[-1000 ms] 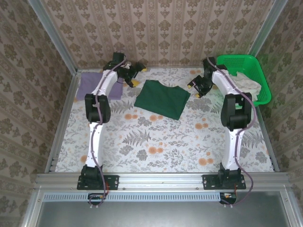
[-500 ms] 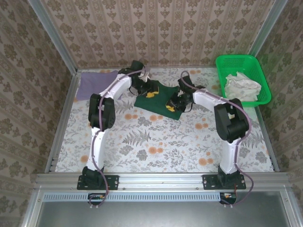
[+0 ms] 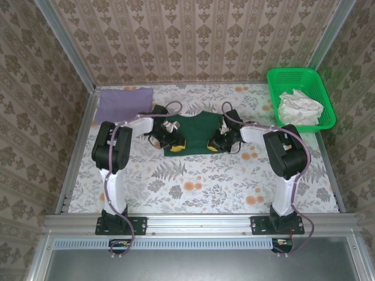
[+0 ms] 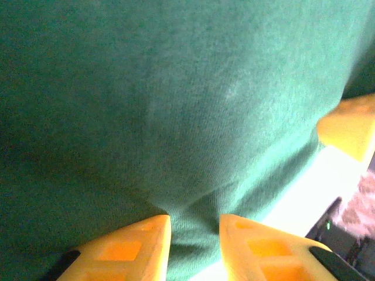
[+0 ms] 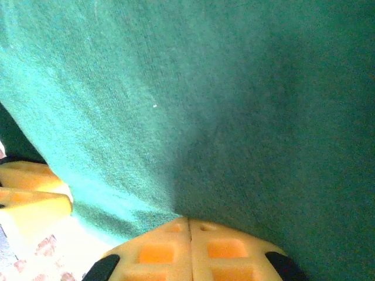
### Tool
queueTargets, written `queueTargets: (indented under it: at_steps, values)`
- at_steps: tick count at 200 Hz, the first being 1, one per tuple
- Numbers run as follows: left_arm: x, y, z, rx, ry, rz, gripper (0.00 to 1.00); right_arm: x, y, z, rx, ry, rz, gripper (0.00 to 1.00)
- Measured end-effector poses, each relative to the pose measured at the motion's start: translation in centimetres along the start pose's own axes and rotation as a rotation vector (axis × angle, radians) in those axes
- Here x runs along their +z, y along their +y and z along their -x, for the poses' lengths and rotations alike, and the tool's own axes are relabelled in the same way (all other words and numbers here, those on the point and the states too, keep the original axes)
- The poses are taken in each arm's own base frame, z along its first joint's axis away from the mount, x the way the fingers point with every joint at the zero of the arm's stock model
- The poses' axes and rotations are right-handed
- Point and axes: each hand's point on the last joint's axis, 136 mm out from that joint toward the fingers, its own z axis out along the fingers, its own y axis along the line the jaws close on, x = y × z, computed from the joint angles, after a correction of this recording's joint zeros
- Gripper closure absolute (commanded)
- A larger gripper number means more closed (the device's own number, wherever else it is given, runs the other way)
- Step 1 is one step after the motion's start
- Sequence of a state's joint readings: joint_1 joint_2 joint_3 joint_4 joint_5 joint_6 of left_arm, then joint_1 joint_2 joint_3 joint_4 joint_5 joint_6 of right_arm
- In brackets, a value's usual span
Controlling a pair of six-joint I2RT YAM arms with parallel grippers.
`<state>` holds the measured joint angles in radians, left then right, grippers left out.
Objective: Fold and stack the t-shirts
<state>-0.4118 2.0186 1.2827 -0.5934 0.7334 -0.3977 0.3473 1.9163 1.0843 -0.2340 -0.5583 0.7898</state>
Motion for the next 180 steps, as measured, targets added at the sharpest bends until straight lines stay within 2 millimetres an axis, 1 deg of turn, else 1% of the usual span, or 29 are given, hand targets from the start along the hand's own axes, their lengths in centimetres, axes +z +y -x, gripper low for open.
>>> queueTargets:
  at_steps: [5, 17, 24, 38, 49, 59, 72, 78, 93, 112, 127, 140, 155, 166, 180]
  values:
    - [0.1, 0.1, -1.1, 0.002, 0.014, -0.003, 0.7, -0.1, -0.2, -0.8, -0.016, 0.01, -0.002, 0.87]
    - [0.2, 0.2, -4.1, 0.006, 0.053, -0.009, 0.65, -0.4, -0.7, -2.8, -0.055, 0.035, -0.011, 0.84]
    - [0.1, 0.4, -5.7, 0.004, 0.074, -0.006, 0.64, -0.7, -1.0, -4.1, -0.073, 0.053, -0.018, 0.81]
    - [-0.5, 1.0, -9.0, -0.025, 0.116, 0.019, 0.59, -1.2, -1.2, -6.5, -0.113, 0.088, -0.025, 0.73]
    - [-1.4, 1.4, -10.5, -0.049, 0.127, 0.043, 0.54, -1.8, -1.3, -7.7, -0.126, 0.105, -0.03, 0.67]
    - [-2.3, 1.3, -10.8, -0.061, 0.119, 0.055, 0.49, -2.4, -1.0, -8.2, -0.134, 0.109, -0.024, 0.62]
    - [-3.9, 0.8, -10.2, -0.061, 0.073, 0.06, 0.41, -3.4, -0.1, -8.1, -0.15, 0.087, 0.0, 0.57]
    - [-4.7, 0.4, -9.5, -0.061, 0.044, 0.06, 0.38, -3.9, 0.4, -7.9, -0.157, 0.074, 0.015, 0.55]
    - [-7.2, -0.6, -6.6, -0.043, -0.058, 0.051, 0.34, -5.1, 2.0, -6.6, -0.167, 0.031, 0.05, 0.51]
    - [-10.0, -1.0, -3.0, -0.038, -0.168, 0.046, 0.32, -6.9, 3.8, -3.5, -0.171, -0.052, 0.083, 0.46]
    - [-11.4, -0.3, -0.3, -0.052, -0.225, 0.049, 0.32, -8.2, 4.4, -0.1, -0.167, -0.14, 0.075, 0.45]
    - [-11.7, 0.9, 1.6, -0.075, -0.246, 0.057, 0.32, -8.6, 4.2, 2.5, -0.151, -0.192, 0.056, 0.45]
    - [-10.9, 2.6, 3.1, -0.107, -0.235, 0.07, 0.33, -8.2, 3.3, 5.2, -0.138, -0.224, 0.019, 0.45]
    - [-10.0, 3.5, 3.8, -0.121, -0.215, 0.076, 0.33, -7.5, 2.6, 6.6, -0.137, -0.233, -0.011, 0.46]
    - [-8.8, 4.6, 4.3, -0.132, -0.187, 0.084, 0.35, -6.3, 1.9, 7.7, -0.153, -0.222, -0.047, 0.48]
